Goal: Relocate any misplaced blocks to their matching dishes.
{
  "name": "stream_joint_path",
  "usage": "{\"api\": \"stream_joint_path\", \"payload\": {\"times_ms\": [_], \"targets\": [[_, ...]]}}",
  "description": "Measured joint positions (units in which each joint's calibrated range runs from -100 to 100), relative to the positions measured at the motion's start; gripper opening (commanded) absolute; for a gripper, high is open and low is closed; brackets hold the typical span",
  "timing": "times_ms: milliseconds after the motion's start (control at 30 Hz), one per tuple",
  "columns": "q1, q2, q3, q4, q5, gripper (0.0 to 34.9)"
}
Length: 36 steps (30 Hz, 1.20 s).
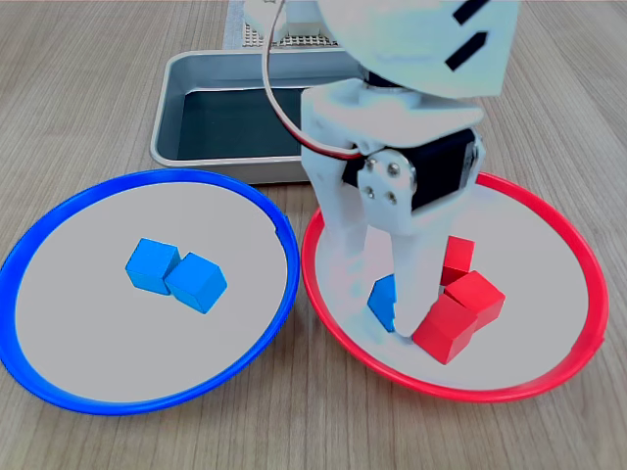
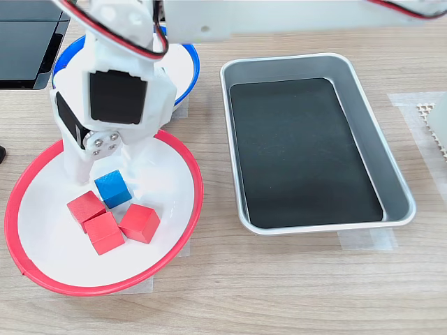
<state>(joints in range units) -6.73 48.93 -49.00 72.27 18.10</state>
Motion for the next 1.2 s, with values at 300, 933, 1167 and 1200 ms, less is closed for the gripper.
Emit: {"api": "stream_joint_path", "payload": {"times_ms": [300,933,1167,1200], "targets": [[-0.27,0.09,-0.54,0.57,-0.15,13.3],[-2.12,1.88,-1.36,1.79,-0.49,12.5],[-2.57,2.05,-1.91,1.79,-0.2,10.2],[-2.57,2.05,-1.91,1.79,-0.05,9.8]]}}
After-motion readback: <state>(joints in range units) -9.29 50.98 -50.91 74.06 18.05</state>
